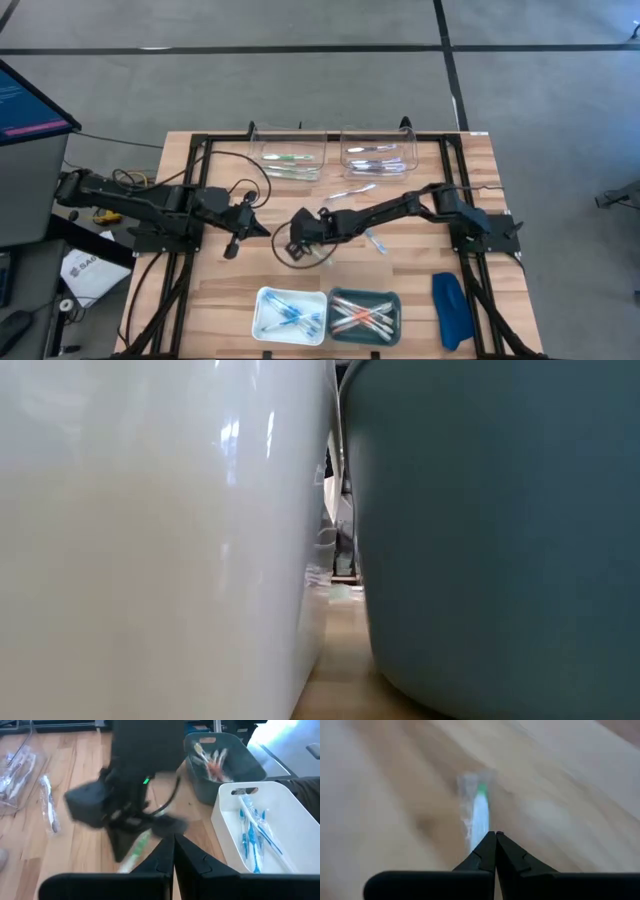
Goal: Pick & Place Toothbrushes
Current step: Put the green toothbrush into the left transparent bin, then put the blue toothbrush into the white bin
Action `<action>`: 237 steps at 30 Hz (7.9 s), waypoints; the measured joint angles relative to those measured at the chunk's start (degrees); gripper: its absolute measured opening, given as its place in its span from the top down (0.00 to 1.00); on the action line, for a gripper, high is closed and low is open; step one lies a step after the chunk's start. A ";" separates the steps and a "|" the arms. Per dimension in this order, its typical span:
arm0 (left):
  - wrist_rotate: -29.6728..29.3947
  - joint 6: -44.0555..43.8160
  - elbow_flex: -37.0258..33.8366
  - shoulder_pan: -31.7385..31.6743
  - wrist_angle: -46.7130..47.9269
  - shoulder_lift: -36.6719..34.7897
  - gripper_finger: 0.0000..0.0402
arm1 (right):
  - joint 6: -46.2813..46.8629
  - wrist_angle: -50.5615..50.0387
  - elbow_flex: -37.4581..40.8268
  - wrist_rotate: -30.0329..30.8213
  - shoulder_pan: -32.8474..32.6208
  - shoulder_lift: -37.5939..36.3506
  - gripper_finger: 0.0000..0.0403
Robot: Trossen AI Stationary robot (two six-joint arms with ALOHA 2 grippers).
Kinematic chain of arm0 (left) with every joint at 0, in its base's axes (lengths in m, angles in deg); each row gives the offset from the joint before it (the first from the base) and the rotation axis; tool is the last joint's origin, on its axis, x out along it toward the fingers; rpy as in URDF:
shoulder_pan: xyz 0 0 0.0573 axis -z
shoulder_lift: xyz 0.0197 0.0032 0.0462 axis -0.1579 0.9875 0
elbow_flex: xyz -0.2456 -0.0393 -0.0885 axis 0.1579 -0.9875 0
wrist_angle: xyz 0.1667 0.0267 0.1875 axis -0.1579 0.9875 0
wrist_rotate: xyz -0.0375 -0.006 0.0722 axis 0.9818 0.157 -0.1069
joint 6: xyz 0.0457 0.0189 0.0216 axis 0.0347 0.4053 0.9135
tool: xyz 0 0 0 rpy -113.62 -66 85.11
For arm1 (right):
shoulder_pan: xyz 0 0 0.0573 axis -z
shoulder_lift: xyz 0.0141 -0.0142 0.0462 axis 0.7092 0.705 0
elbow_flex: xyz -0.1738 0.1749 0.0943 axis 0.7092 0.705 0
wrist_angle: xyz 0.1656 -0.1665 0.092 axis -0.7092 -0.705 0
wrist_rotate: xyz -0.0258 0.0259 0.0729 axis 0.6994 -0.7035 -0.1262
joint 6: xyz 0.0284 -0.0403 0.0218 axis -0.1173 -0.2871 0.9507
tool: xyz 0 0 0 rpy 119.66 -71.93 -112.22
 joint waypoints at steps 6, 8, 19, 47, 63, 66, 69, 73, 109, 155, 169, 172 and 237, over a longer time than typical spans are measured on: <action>-0.02 0.01 0.00 0.00 -0.06 0.00 0.99 | -2.28 -0.94 -0.16 -0.66 -1.91 -2.79 1.00; -0.02 0.01 0.00 0.00 -0.04 0.00 0.99 | -2.29 -1.23 -0.08 -0.52 -2.35 -2.75 1.00; -0.04 0.01 0.00 0.00 -0.05 0.00 0.99 | -15.04 3.53 -0.19 -0.81 -6.68 -2.80 1.00; -0.06 0.01 0.02 0.02 -0.05 0.00 0.99 | -4.79 -13.40 -0.28 -5.58 -8.69 -2.97 1.00; -4.42 4.76 -2.08 0.02 -7.38 10.57 0.99 | -4.76 -16.51 -0.50 -2.72 -10.20 -10.13 1.00; -4.39 6.42 -2.03 0.02 -13.70 16.86 0.98 | -5.83 -18.32 -0.39 5.45 -13.22 -15.02 1.00; -4.42 9.20 -1.32 0.11 -16.88 22.91 0.95 | -8.09 -20.62 -0.42 18.39 -17.45 -21.11 1.00; -6.13 10.59 1.35 0.20 -18.21 28.52 0.86 | -14.14 -24.04 -0.43 33.68 -22.49 -27.56 1.00; -6.05 5.59 11.76 1.28 -15.63 48.74 0.52 | -33.80 10.85 34.58 9.26 -31.22 -69.79 0.99; -17.62 -1.92 11.61 -2.24 4.54 30.17 1.00 | -33.26 12.88 34.65 9.31 -20.35 -63.21 1.00; -5.95 21.16 29.98 -36.41 13.43 29.76 1.00 | -33.13 9.21 34.65 9.31 -16.64 -63.21 1.00; -4.19 25.05 36.45 -40.67 18.30 37.27 1.00 | -33.12 8.09 34.65 9.31 -16.42 -63.21 1.00; -12.50 19.07 44.19 -45.43 33.41 57.75 0.43 | -33.11 5.18 34.65 9.28 -15.84 -63.21 1.00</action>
